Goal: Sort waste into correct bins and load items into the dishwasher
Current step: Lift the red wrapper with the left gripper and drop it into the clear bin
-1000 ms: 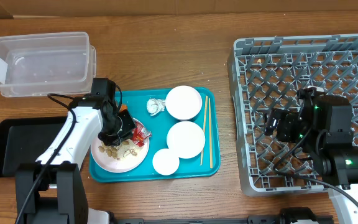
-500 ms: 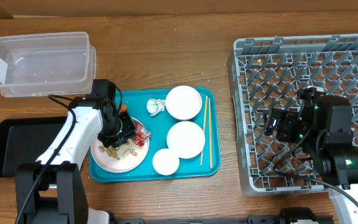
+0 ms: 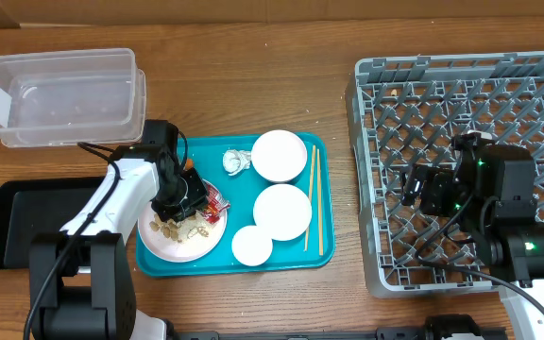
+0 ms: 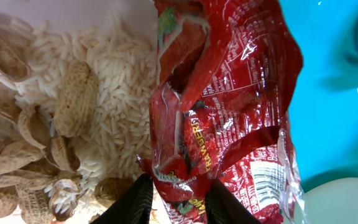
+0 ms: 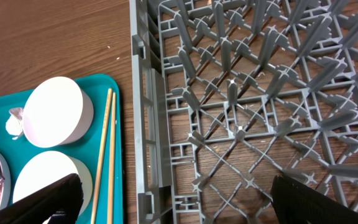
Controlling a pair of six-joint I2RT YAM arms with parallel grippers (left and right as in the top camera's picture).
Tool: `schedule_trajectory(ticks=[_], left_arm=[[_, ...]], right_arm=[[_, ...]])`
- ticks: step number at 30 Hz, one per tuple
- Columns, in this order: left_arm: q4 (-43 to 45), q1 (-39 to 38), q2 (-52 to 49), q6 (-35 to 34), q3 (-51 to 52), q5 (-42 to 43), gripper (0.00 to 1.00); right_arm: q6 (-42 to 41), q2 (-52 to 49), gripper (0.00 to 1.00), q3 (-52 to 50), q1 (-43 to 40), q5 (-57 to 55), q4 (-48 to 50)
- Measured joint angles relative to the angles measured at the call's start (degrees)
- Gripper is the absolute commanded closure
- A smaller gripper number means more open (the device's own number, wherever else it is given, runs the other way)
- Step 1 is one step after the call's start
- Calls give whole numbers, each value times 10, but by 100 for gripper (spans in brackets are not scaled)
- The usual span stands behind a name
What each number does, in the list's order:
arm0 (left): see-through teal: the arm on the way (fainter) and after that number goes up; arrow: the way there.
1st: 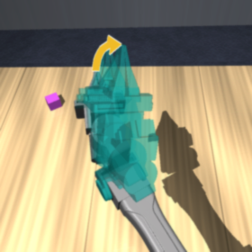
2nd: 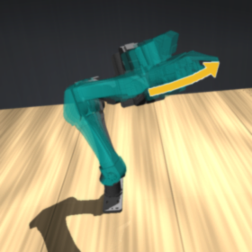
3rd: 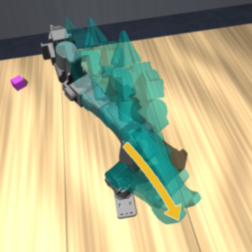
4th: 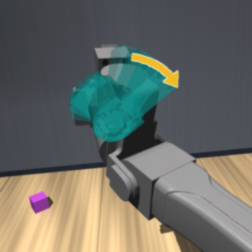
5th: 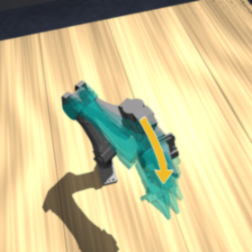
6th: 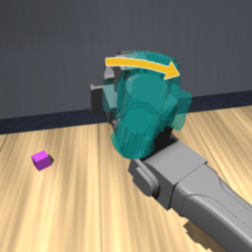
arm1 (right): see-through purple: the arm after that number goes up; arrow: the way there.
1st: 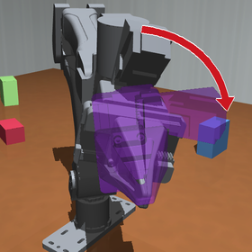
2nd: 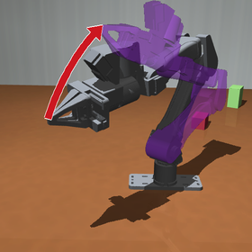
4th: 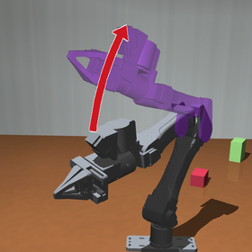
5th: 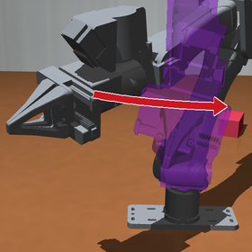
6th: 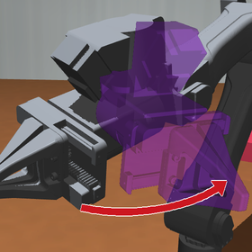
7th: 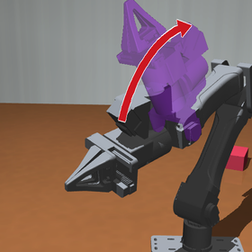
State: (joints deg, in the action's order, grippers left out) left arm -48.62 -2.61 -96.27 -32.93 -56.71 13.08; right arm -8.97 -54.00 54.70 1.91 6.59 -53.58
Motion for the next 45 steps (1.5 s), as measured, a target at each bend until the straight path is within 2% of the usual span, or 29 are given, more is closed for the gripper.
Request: schedule_trajectory(ticks=[5,13,17,20,26,29,33,42,45], left_arm=[[3,0,-1,0,0,0,96],[4,0,-1,-2,0,0,96],[-23,1,0,-2,-5,0,96],[-69,10,10,1,-40,-9,96],[-72,34,54,26,-151,-58,96],[-50,49,68,33,-199,-104,96],[31,82,70,36,-222,-152,96],[179,151,45,42,-223,-185,96],[200,159,12,43,-223,-198,77]], right_arm=[[0,0,0,0,0,0,0],[0,0,0,0,0,0,0],[0,0,0,0,0,0,0],[0,0,0,0,0,0,0],[0,0,0,0,0,0,0],[0,0,0,0,0,0,0],[0,0,0,0,0,0,0],[0,0,0,0,0,0,0],[0,0,0,0,0,0,-1]])
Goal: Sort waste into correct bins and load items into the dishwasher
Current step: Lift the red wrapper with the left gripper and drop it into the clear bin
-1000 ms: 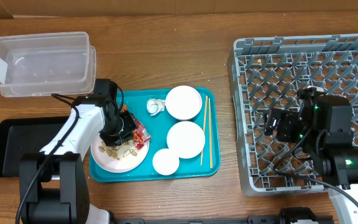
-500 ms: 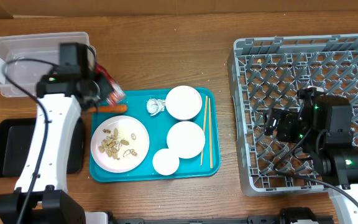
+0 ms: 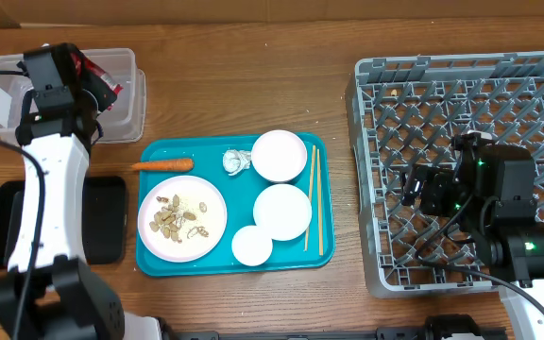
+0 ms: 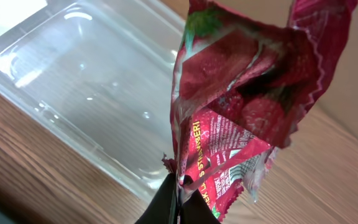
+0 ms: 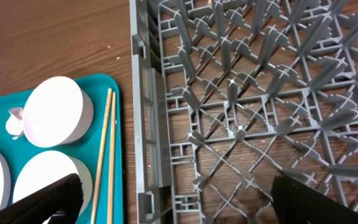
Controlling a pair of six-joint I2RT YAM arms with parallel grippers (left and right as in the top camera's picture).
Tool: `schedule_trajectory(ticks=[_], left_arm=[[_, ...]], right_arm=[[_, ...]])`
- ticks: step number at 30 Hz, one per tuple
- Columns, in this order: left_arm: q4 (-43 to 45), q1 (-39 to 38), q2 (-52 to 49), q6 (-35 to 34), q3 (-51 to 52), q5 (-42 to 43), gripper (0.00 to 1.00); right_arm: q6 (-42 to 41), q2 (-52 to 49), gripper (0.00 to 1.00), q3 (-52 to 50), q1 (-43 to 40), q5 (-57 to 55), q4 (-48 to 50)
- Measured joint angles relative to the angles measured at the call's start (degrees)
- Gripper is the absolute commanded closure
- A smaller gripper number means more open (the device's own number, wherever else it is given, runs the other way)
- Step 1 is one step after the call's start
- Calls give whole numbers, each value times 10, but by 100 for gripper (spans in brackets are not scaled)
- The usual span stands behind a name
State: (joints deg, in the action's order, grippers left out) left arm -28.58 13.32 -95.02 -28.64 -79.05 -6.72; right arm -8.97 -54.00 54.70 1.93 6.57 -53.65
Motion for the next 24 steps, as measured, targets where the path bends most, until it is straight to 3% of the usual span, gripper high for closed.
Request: schedule_trajectory(ticks=[2,5,10,16,20,24], left_arm=[[10,3,-20,1,0,-10,62],[14,7,-42,3,0,-22,53],[14,8,-44,11,-2,-16,60],[-56,-4,-28,22,-17,111,62],[-131,-57,-19,24,-26,179,56],[-194,-129,-23,28,-27,184,55]], right_arm=[[0,0,0,0,0,0,-1],[0,0,0,0,0,0,-5],[0,0,0,0,0,0,-5],[0,0,0,0,0,0,-6],[0,0,0,0,0,0,-6],[0,0,0,0,0,0,-9]])
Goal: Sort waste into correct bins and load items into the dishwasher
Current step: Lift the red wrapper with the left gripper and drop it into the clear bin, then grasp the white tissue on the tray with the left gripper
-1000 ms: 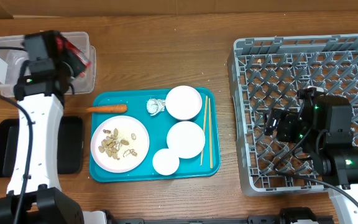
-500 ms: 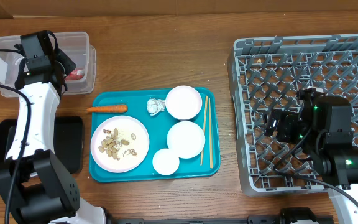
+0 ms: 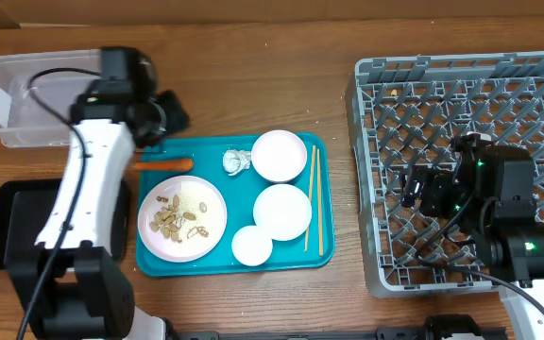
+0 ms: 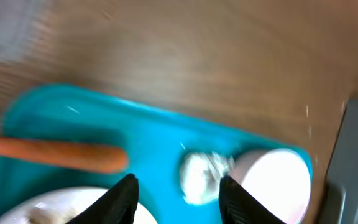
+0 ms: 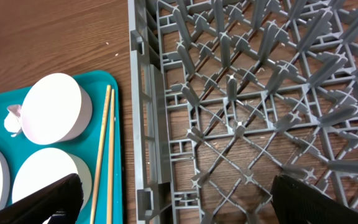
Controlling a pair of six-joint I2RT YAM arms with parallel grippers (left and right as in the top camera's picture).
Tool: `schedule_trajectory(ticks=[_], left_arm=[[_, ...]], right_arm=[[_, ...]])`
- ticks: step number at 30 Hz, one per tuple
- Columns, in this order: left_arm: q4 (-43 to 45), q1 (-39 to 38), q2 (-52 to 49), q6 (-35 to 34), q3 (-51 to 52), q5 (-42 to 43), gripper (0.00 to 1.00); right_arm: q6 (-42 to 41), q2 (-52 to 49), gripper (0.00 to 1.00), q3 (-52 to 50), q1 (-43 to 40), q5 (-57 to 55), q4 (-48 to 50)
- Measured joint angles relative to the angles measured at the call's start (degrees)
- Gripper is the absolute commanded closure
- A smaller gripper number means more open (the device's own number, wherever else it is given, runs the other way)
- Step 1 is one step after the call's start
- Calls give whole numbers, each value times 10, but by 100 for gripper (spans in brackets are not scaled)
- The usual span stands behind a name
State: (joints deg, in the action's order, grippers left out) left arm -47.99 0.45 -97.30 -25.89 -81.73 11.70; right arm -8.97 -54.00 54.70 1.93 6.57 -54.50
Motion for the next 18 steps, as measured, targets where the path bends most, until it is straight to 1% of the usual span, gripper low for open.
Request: schedule_trajectory(ticks=[3,7,14,18], left_arm=[[-14,-49,-19,0,0,-10,55],[-16,-88,-63,2,0,-19,56],[-11,-123,-138,-7,0,-12,59],[0,-132,-154,-11,0,-5,59]], right_arm=[[0,0,0,0,0,0,-2],[0,0,0,0,0,0,-6],[0,0,0,0,0,0,-6],[0,0,0,0,0,0,-5]])
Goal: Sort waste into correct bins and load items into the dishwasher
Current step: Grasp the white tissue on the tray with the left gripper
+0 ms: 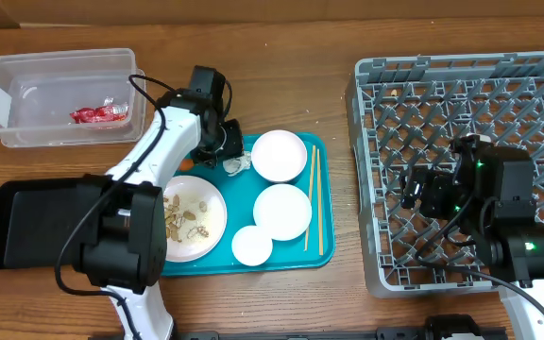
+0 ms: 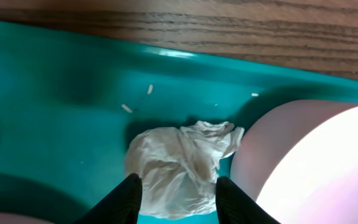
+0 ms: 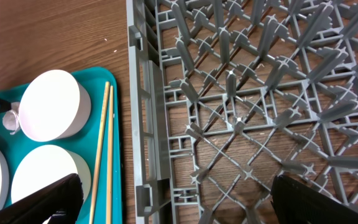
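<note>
A crumpled white paper wad (image 2: 176, 165) lies on the teal tray (image 1: 173, 151) beside a white bowl (image 1: 280, 156). My left gripper (image 2: 179, 205) is low over it and open, with one finger on each side of the wad (image 1: 235, 161). A red wrapper (image 1: 99, 113) lies in the clear bin (image 1: 59, 57). My right gripper (image 3: 176, 208) hangs open over the grey dishwasher rack (image 1: 366, 170), holding nothing.
The tray also holds a plate of peanut shells (image 1: 189, 219), two more white bowls (image 1: 282, 210) (image 1: 251, 246) and a pair of chopsticks (image 1: 314, 198). A black tray (image 1: 26, 222) sits at the left front.
My left gripper was open above the tray's back edge; it is now down at the paper wad, fingers either side of it. The red wrapper now shows in the clear bin. The right arm stayed put.
My left gripper was shut on the red wrapper at the plate. Then it held the wrapper over the clear bin. Then it was empty and open over the tray's back edge. Now the wrapper lies in the bin and the gripper straddles the paper wad.
</note>
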Controlling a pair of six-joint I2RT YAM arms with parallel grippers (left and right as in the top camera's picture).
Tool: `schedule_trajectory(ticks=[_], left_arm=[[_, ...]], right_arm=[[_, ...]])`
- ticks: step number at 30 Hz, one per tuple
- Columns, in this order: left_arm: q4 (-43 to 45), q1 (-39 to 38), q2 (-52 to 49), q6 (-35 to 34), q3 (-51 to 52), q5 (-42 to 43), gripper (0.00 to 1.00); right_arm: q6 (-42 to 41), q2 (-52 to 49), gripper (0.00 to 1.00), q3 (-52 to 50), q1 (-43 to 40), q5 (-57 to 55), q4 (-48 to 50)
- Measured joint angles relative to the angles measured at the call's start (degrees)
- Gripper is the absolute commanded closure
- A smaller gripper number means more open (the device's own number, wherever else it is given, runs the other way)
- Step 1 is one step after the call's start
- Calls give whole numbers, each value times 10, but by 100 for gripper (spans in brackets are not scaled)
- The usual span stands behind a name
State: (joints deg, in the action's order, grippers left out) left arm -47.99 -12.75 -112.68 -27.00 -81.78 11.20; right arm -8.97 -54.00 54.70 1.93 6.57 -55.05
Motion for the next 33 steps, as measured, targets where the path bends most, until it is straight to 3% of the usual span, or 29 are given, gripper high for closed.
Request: schedule_trajectory(ticks=[4,13,18,27,33], left_arm=[[8,0,-2,-2,0,2,60],[13,0,-7,-14,0,2,79],[13,0,-8,-16,0,2,95],[13,-4,-8,-16,0,2,96],[-36,20,-5,-13,-24,-5,96]], right_arm=[[0,0,0,0,0,0,0],[0,0,0,0,0,0,0],[0,0,0,0,0,0,0],[0,0,0,0,0,0,0],[0,0,0,0,0,0,0]])
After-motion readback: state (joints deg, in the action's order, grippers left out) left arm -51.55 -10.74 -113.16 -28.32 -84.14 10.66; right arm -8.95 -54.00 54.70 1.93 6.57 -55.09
